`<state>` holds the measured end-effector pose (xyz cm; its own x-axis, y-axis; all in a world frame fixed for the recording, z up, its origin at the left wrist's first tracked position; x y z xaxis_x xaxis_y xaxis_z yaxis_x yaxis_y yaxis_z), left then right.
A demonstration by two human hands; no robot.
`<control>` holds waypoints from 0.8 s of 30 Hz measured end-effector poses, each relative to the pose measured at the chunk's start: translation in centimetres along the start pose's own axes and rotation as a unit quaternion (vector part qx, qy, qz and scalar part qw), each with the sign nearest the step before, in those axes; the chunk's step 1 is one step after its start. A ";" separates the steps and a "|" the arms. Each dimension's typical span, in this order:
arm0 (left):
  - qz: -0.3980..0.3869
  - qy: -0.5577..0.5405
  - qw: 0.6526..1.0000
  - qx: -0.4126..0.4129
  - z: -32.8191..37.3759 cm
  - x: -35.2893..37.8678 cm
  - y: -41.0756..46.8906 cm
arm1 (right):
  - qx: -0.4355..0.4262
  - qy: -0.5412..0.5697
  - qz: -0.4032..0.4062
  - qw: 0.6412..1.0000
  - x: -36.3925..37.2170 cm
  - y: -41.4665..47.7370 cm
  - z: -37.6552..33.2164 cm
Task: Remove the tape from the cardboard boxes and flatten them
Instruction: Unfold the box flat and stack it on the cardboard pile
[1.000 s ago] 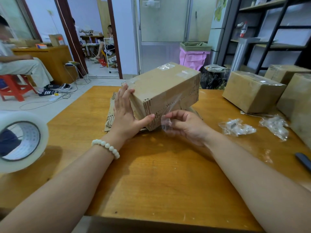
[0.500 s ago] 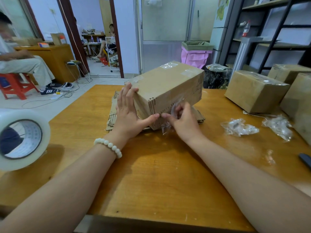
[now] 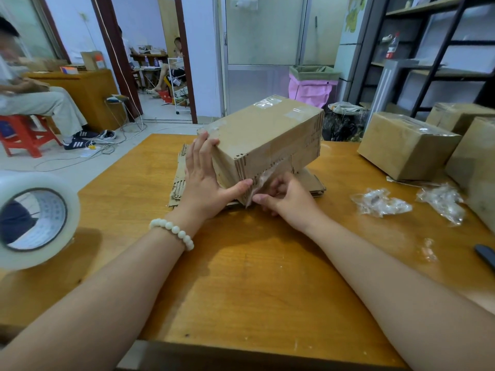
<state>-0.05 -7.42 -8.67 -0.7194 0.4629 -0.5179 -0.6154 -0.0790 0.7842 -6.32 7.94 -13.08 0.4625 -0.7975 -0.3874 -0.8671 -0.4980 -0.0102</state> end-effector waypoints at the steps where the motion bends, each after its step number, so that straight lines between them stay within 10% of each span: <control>1: 0.001 0.003 1.000 0.000 0.0 0.0 0.0 | -0.004 -0.014 0.007 1.000 0.2 -0.1 -0.1; 24: 0.021 -0.032 0.999 -0.010 0.1 0.0 0.1 | -0.093 -0.107 0.091 0.986 -0.4 -1.2 -2.6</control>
<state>-0.07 -7.40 -8.56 -0.7229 0.5140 -0.4618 -0.5924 -0.1170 0.7971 -5.00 7.98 -10.49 0.2362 -0.7987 -0.5534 -0.8738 -0.4237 0.2385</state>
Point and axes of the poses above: each hand's wrist, its own y-axis towards the middle knuckle, its own x-axis out of the palm, z = x × y, the point moved 10 cm from there along y, towards the middle knuckle, and after that the axes turned 10 degrees about x, right-handed, at the moved point
